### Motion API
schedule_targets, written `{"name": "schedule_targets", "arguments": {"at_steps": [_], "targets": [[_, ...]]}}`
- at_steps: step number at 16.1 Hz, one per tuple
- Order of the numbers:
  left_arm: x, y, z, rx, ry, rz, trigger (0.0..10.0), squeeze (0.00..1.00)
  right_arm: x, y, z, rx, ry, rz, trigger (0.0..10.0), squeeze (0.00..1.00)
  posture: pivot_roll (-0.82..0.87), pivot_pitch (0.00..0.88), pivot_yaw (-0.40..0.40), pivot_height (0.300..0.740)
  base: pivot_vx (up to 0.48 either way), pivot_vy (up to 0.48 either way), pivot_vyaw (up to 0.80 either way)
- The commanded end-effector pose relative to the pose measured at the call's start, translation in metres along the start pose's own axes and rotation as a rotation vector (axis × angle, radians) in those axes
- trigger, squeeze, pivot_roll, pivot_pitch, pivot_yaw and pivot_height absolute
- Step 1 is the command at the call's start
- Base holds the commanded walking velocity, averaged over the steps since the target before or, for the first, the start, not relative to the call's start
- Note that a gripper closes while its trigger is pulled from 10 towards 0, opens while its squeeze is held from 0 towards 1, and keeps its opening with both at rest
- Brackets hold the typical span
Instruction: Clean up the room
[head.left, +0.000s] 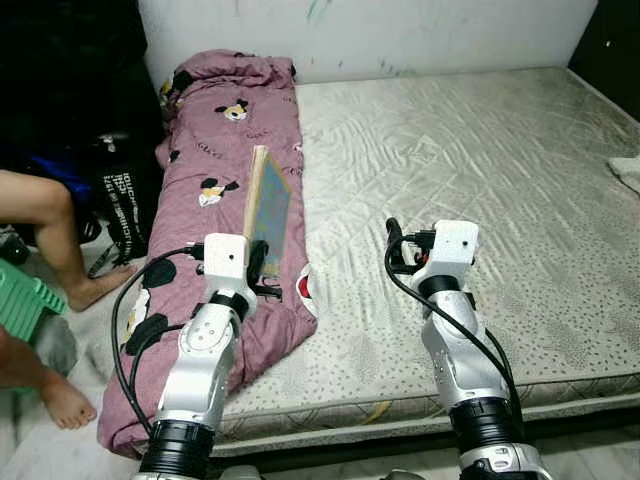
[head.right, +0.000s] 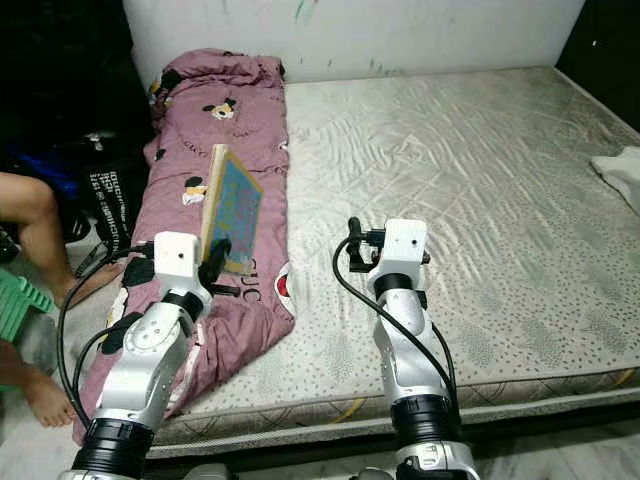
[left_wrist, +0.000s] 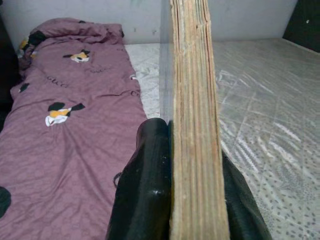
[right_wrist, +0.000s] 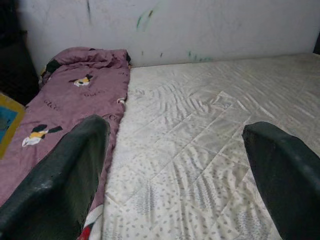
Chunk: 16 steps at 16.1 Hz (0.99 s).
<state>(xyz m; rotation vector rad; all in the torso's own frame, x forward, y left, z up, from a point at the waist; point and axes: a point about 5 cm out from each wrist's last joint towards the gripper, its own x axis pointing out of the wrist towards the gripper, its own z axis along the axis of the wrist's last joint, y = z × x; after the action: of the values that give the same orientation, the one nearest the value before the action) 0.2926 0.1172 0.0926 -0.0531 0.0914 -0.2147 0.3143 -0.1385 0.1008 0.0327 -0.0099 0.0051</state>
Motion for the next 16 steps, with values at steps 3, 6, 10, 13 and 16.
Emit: {"name": "schedule_targets", "arguments": {"at_steps": [3,6,10,13,16], "targets": [[0.0016,0.0007,0.0080,-0.006,-0.044,0.010,10.0,0.00,0.0019,0.0008,-0.0004,-0.013,0.010,0.000,10.0,0.00,0.03,0.000,0.034,0.740,0.000,0.000,0.39],[0.0020,0.0015,0.0087,-0.011,-0.046,0.012,10.0,0.00,0.0022,0.0000,-0.0006,-0.013,0.013,0.000,10.0,0.00,0.03,0.000,0.031,0.740,0.000,0.000,0.00],[0.0019,0.0001,0.0083,-0.021,-0.044,0.011,10.0,0.00,0.0018,-0.0008,-0.0016,-0.015,0.021,0.000,10.0,0.00,0.03,0.000,0.027,0.740,0.000,0.000,0.00],[0.0019,-0.0004,0.0074,-0.025,-0.042,0.011,10.0,0.00,0.0015,-0.0012,-0.0025,0.002,0.029,-0.005,10.0,0.00,0.02,0.000,0.026,0.740,0.000,0.000,0.00],[0.0019,-0.0002,0.0076,-0.027,-0.043,0.016,10.0,0.00,0.0019,-0.0034,-0.0021,0.003,0.028,-0.010,10.0,0.00,0.02,0.000,0.026,0.740,0.000,0.000,0.00]]}}
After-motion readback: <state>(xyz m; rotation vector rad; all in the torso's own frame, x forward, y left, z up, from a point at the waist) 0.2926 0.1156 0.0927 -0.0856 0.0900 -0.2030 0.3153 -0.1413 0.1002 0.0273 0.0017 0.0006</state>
